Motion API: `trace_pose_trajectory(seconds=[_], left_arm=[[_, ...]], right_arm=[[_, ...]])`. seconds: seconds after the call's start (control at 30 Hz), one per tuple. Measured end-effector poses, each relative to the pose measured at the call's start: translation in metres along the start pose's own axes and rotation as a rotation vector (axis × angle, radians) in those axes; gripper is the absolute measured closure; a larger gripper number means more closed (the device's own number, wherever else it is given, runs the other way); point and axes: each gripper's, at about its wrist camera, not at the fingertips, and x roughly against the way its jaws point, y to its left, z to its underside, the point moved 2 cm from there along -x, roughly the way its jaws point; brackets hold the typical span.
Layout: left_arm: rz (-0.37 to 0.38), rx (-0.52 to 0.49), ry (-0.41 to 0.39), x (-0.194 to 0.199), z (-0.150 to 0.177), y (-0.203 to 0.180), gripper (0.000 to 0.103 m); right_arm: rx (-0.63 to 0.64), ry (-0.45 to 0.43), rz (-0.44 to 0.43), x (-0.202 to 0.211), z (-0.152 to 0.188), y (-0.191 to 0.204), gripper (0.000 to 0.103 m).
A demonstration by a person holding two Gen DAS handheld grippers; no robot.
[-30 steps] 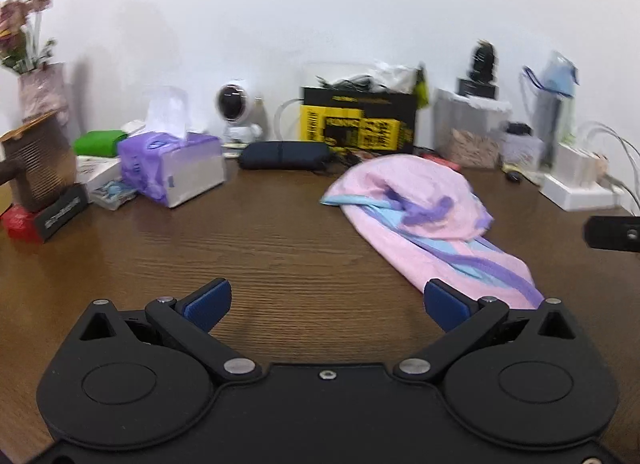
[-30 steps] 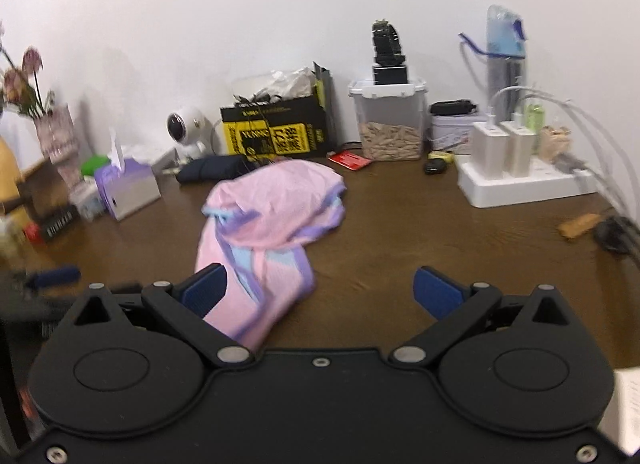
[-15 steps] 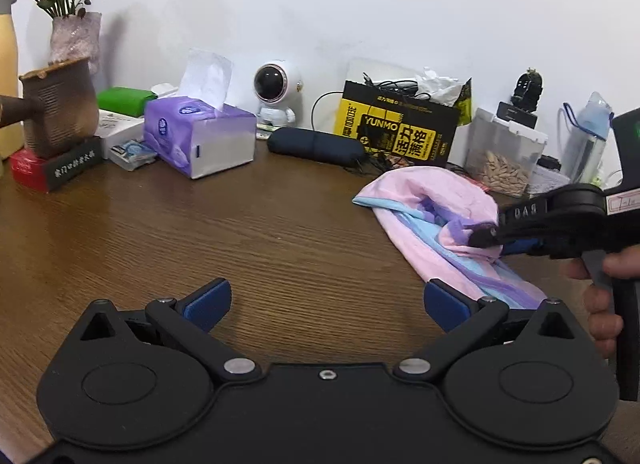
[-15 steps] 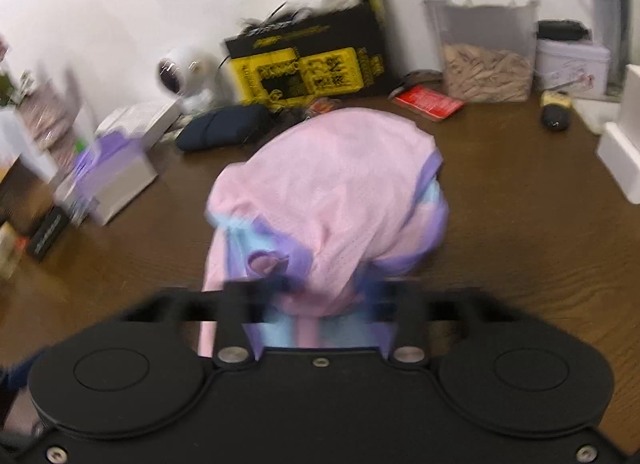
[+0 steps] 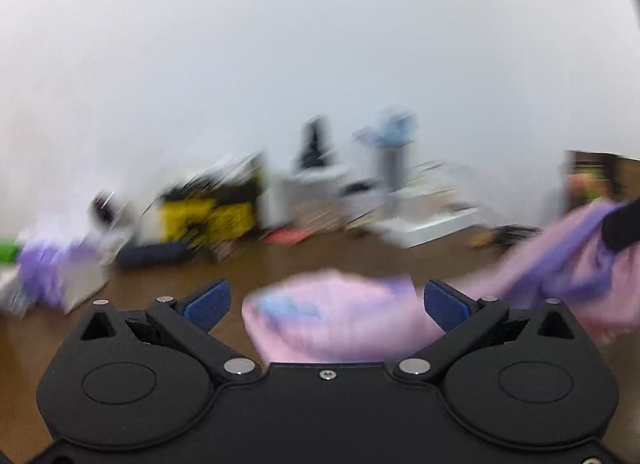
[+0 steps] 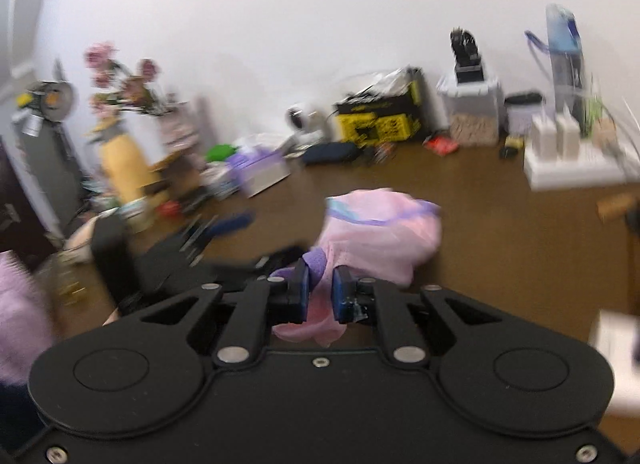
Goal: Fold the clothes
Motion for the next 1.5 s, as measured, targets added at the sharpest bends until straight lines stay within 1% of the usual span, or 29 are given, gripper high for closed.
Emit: trace_pose_trajectory(seconds=[0.07,0.1,0.13,0.17,0.2,0.23,0.27,0.33,0.37,0.4,0.5,0.57,0.6,0.67,0.73,0.77,0.8,0.87,0.93,0.97,1.03,1.07,1.13,1.2,1.3,1.33,1.4,1.43,1.5], left_arm=[[0.050,-0.036,0.047,0.018,0.006,-0.023,0.000],[0.075,-0.061,0.070,0.024,0.009,-0.032,0.000],[0.101,-0.108,0.088,0.029,0.013,-0.042,0.000],[0.121,-0.160,0.102,0.034,0.017,-0.051,0.000],[0.127,-0.229,0.109,0.039,0.022,-0.061,0.000],[0.128,-0.327,0.110,0.045,0.029,-0.074,0.000],[0.125,-0.402,0.104,0.049,0.034,-0.084,0.000],[0.126,-0.528,0.094,0.055,0.045,-0.104,0.000],[0.134,-0.569,0.093,0.055,0.047,-0.113,0.000],[0.144,-0.589,0.092,0.056,0.048,-0.121,0.000],[0.169,-0.567,0.109,0.048,0.043,-0.142,0.000],[0.180,-0.555,0.126,0.036,0.038,-0.155,0.000],[0.179,-0.556,0.133,0.032,0.037,-0.160,0.000],[0.154,-0.593,0.141,0.023,0.038,-0.169,0.000],[0.131,-0.628,0.147,0.015,0.039,-0.178,0.000],[0.131,-0.632,0.149,0.013,0.038,-0.180,0.000],[0.131,-0.637,0.150,0.012,0.038,-0.182,0.000],[0.144,-0.624,0.158,0.012,0.036,-0.184,0.000],[0.163,-0.603,0.167,0.016,0.035,-0.187,0.000],[0.168,-0.600,0.168,0.019,0.035,-0.190,0.000],[0.176,-0.598,0.165,0.022,0.036,-0.196,0.000],[0.169,-0.601,0.167,0.022,0.037,-0.199,0.000],[0.130,-0.610,0.160,0.020,0.035,-0.209,0.000],[0.098,-0.587,0.118,0.024,0.027,-0.215,0.000],[0.024,-0.579,0.039,0.033,0.016,-0.219,0.000],[-0.028,-0.598,-0.009,0.039,0.016,-0.222,0.000],[-0.099,-0.654,-0.053,0.041,0.022,-0.226,0.000],[-0.127,-0.682,-0.058,0.040,0.027,-0.228,0.000],[-0.154,-0.731,-0.034,0.034,0.037,-0.230,0.000]], right_arm=[[-0.028,0.025,-0.009,0.027,0.023,-0.004,0.088],[-0.014,0.053,0.072,0.031,0.035,-0.009,0.080],[0.008,0.087,0.184,0.032,0.047,-0.016,0.073],[0.031,0.120,0.295,0.034,0.058,-0.022,0.059],[0.055,0.142,0.374,0.035,0.067,-0.027,0.050],[0.080,0.161,0.442,0.036,0.075,-0.032,0.049],[0.097,0.158,0.462,0.039,0.079,-0.033,0.049],[0.124,0.139,0.458,0.047,0.082,-0.031,0.043],[0.156,0.123,0.440,0.050,0.083,-0.024,0.036],[0.205,0.123,0.450,0.051,0.084,-0.017,0.032],[0.360,0.143,0.514,0.051,0.088,0.002,0.032],[0.471,0.142,0.575,0.054,0.093,0.012,0.032],[0.501,0.141,0.599,0.054,0.094,0.016,0.032],[0.537,0.138,0.614,0.049,0.095,0.016,0.032],[0.558,0.147,0.610,0.044,0.097,0.014,0.032],[0.553,0.160,0.599,0.041,0.099,0.012,0.038],[0.548,0.173,0.589,0.037,0.100,0.011,0.055],[0.531,0.179,0.574,0.029,0.101,0.007,0.069],[0.525,0.182,0.571,0.023,0.103,0.005,0.091],[0.528,0.178,0.574,0.022,0.104,0.006,0.097],[0.520,0.146,0.561,0.027,0.102,0.009,0.098],[0.500,0.107,0.541,0.035,0.100,0.013,0.098],[0.479,0.054,0.516,0.049,0.094,0.018,0.098],[0.462,-0.012,0.492,0.070,0.088,0.024,0.098],[0.446,-0.053,0.474,0.091,0.085,0.028,0.098],[0.444,-0.057,0.469,0.095,0.084,0.028,0.098],[0.427,-0.071,0.444,0.103,0.084,0.029,0.098],[0.415,-0.079,0.427,0.106,0.084,0.031,0.098],[0.408,-0.081,0.402,0.107,0.086,0.033,0.098]])
